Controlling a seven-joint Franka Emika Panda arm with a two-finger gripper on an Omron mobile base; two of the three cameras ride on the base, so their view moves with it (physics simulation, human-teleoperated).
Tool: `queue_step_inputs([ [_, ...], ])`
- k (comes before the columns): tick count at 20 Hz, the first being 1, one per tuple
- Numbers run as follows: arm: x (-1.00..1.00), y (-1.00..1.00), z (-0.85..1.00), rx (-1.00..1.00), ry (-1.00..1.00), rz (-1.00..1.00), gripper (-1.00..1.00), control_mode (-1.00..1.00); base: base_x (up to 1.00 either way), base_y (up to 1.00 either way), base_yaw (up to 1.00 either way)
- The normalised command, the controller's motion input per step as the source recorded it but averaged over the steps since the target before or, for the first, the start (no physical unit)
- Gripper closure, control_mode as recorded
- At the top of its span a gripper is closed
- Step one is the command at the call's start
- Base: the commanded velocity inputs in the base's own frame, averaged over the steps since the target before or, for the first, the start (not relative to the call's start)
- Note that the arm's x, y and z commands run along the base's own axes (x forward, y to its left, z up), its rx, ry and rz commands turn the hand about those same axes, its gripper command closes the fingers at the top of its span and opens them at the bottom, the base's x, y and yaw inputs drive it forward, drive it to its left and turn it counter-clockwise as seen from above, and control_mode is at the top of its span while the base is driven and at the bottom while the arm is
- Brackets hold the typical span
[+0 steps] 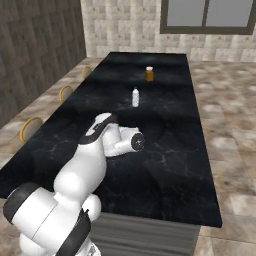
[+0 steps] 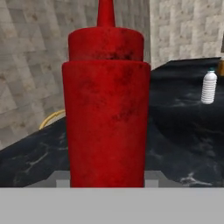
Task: Move the ketchup and shaker from the cabinet to the dining counter.
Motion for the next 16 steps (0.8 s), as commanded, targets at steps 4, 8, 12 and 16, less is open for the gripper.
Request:
queue_step_inputs([
  [4,0.34,-0.23,-0.22,0.01,0.00,0.15,1.00,-1.00,0.00,0.00,0.00],
  [8,0.26,-0.22,-0.12,0.00,0.00,0.15,1.00,-1.00,0.00,0.00,0.00],
  [12,0.16,-0.17,-0.12,0.00,0.00,0.14,1.00,-1.00,0.00,0.00,0.00],
  [16,0.05,-0.07,-0.18,0.00,-0.02,0.12,1.00,-1.00,0.00,0.00,0.00],
])
